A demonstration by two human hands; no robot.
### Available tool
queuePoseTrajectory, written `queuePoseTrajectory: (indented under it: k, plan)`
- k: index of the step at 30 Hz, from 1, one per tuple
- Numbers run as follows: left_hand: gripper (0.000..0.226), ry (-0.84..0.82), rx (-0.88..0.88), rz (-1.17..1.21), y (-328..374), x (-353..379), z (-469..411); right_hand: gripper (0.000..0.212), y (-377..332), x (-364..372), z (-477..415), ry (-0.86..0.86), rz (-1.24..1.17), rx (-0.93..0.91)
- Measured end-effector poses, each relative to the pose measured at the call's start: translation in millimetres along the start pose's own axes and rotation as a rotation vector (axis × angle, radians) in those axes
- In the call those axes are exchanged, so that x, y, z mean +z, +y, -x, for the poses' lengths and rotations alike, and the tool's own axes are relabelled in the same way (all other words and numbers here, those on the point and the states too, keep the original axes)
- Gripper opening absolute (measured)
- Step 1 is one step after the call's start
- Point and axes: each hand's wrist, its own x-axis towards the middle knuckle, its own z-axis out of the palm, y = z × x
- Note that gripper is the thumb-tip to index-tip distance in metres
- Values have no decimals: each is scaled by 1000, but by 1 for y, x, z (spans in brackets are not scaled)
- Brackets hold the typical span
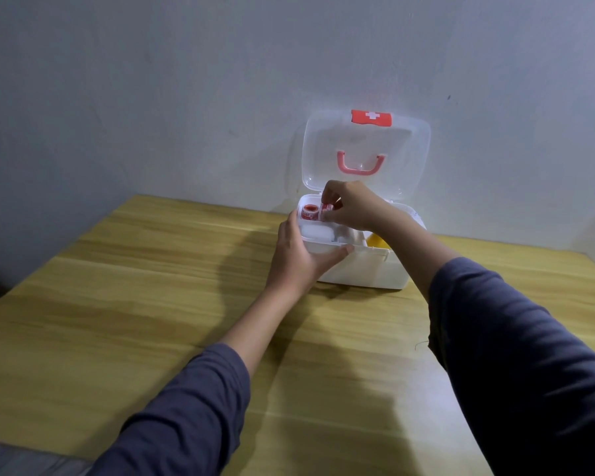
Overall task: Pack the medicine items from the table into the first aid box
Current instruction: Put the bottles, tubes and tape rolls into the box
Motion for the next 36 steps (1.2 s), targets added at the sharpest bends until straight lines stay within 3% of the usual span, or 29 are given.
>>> queuePoseTrajectory:
  k: [9,18,36]
  plan:
    - [103,-2,10,-21,-3,0,-2,28,-1,-7,-2,-10,-8,-13]
    - [102,-12,13,3,-3,0,-2,28,-3,-3,-13,-73,170,26]
    - [98,-18,33,13,-3,-2,0,30,-15,-11,-15,-91,174,49]
